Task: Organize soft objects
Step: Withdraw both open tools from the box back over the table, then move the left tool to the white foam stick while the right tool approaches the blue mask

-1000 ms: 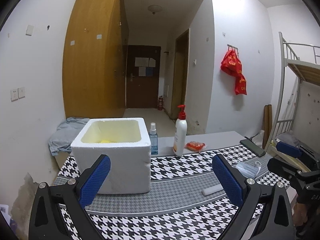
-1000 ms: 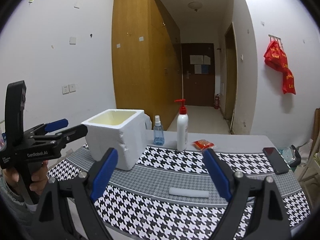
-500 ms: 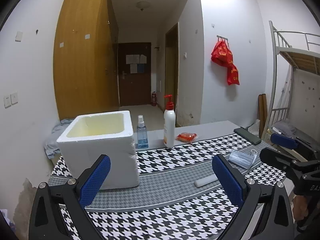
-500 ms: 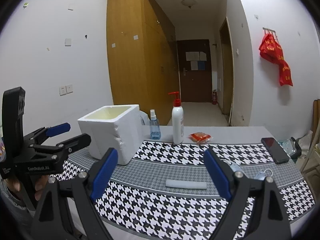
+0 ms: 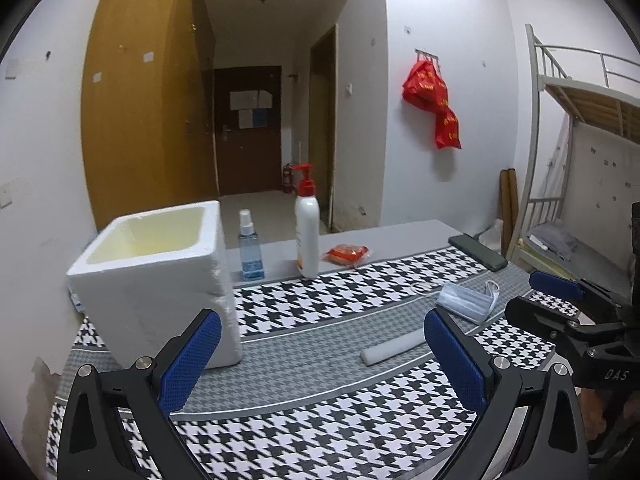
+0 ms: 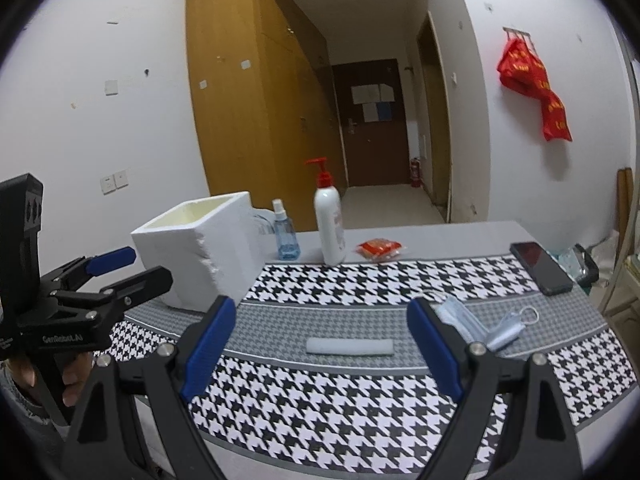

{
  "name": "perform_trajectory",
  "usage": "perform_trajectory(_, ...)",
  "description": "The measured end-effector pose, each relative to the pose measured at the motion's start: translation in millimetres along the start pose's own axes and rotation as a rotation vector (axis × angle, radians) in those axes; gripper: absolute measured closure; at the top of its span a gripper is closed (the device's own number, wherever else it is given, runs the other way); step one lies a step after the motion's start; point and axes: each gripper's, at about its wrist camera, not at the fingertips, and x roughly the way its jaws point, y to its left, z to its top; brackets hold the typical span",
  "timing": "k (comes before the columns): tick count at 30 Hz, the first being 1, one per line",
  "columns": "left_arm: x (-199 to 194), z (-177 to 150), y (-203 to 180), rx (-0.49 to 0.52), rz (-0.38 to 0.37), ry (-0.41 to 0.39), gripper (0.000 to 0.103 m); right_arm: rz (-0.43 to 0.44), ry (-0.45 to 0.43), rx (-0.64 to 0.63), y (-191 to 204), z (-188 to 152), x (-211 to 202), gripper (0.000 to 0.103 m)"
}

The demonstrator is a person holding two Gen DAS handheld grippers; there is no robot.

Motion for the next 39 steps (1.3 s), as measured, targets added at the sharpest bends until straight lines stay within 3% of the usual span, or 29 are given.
perform_trajectory(14,42,0,-28,0.033,-0.046,0.071,0.001,-0.088,0.035,0.061,-42,-11,1,0.013)
perform_trajectory(20,64,-3,-45,0.072,-0.081,0.120,0.001,-0.167,0.069,0.089,-67,-20,0,0.013)
perform_trajectory(31,112,-14,-61,0.162,-0.119,0.231,0.001,-0.189,0.128,0.113,-96,-30,10,0.013)
perform_trajectory(39,135,-19,-65,0.239,-0.222,0.290,0.003,-0.184,0.145,0.110,-100,-32,18,0.013)
